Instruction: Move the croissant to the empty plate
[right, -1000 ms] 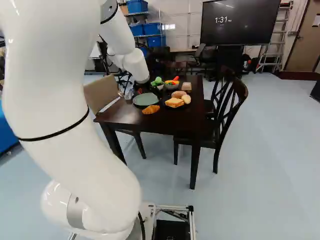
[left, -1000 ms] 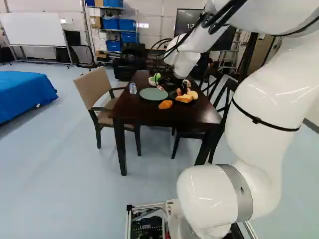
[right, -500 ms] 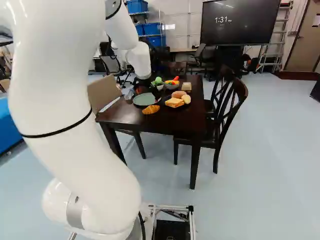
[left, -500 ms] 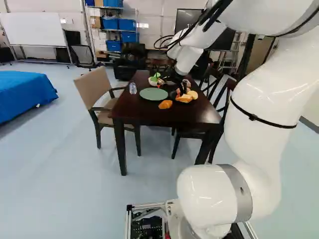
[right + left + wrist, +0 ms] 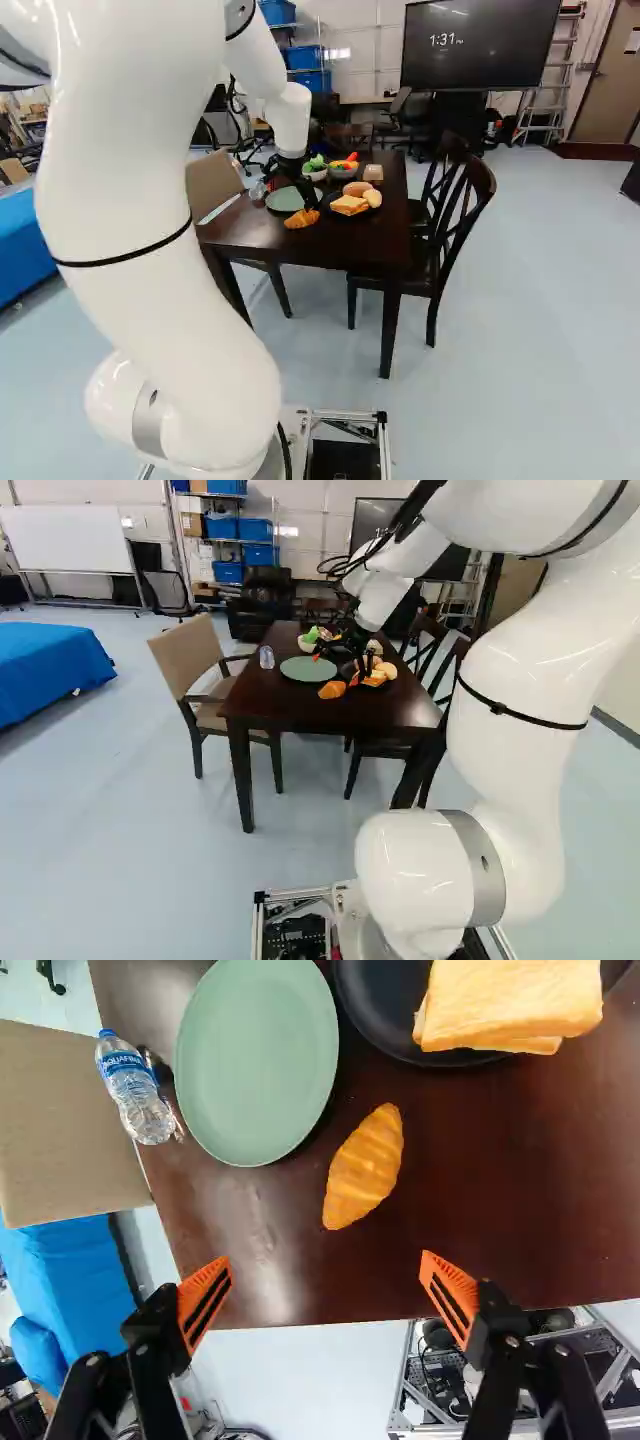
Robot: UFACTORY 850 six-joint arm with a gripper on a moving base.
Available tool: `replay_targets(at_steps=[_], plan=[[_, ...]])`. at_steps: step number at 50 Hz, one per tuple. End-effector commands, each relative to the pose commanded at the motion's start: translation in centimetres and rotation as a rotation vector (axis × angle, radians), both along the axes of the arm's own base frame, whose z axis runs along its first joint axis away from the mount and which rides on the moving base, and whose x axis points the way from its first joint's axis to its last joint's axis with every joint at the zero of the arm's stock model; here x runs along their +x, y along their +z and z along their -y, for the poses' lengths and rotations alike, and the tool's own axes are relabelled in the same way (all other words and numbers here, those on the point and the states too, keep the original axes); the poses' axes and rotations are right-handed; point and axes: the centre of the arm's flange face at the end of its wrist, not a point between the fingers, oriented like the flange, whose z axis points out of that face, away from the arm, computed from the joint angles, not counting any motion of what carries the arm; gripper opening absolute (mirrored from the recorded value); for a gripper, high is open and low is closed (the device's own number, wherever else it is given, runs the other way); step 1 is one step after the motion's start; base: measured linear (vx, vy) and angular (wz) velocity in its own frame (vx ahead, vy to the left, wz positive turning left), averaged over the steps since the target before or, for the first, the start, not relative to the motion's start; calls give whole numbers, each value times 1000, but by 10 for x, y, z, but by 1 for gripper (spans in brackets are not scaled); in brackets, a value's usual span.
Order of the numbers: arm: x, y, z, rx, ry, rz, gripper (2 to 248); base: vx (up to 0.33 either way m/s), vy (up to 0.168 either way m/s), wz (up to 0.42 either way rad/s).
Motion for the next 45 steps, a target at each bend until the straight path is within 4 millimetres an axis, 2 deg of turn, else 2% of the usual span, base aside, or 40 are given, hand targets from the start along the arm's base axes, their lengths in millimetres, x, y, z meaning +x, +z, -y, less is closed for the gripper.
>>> replay_targets(at_steps=[15,45], plan=[[-1,0,14,0,-26,0,247,0,0,0],[-2,0,15,-19,-14,1,247,0,0,0]])
